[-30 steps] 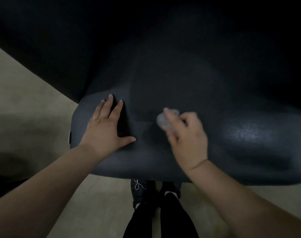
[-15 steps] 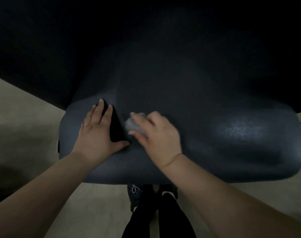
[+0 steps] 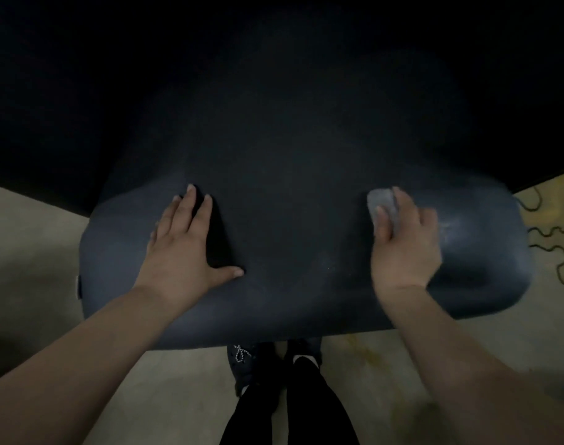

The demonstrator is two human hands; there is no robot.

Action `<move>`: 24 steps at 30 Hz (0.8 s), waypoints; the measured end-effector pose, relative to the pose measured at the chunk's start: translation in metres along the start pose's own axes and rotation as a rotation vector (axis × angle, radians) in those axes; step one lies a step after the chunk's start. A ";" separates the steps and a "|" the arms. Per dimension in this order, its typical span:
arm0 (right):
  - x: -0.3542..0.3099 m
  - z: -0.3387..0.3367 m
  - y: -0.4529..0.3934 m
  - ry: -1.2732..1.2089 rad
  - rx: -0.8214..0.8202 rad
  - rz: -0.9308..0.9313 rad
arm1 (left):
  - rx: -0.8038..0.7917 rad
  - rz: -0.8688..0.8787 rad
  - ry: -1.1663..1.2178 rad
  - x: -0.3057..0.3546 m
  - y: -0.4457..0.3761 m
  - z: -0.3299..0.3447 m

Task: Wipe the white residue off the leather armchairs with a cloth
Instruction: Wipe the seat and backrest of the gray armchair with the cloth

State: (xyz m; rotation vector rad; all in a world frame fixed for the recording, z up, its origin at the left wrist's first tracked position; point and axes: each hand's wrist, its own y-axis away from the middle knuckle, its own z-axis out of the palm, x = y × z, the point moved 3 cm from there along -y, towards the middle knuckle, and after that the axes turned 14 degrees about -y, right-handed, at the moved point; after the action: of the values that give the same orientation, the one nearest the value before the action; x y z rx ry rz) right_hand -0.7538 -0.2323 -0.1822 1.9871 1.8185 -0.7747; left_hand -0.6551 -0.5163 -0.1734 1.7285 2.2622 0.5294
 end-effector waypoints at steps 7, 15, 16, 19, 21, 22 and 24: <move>-0.062 0.044 0.090 -0.135 -0.234 -0.306 | -0.008 0.062 -0.040 0.017 0.001 -0.001; 0.021 -0.015 0.032 0.039 -0.039 -0.186 | 0.027 0.170 -0.076 0.048 -0.009 -0.006; 0.029 -0.020 0.022 0.010 0.004 -0.088 | 0.034 0.174 -0.080 0.050 -0.010 -0.006; 0.017 -0.009 0.016 -0.055 0.028 0.044 | 0.040 0.184 -0.101 0.053 -0.014 -0.005; -0.014 0.011 0.025 -0.104 -0.035 -0.038 | 0.040 0.180 -0.107 0.053 -0.017 -0.005; -0.031 0.023 0.031 -0.135 -0.101 -0.119 | 0.039 0.181 -0.107 0.054 -0.018 -0.004; -0.060 0.040 0.043 -0.143 -0.270 -0.329 | 0.035 0.188 -0.104 0.053 -0.019 -0.004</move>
State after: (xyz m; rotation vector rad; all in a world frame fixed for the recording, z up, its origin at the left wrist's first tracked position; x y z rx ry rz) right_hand -0.7202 -0.3089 -0.1830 1.4506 2.0652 -0.6969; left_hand -0.6875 -0.4700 -0.1767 1.9512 2.0631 0.4277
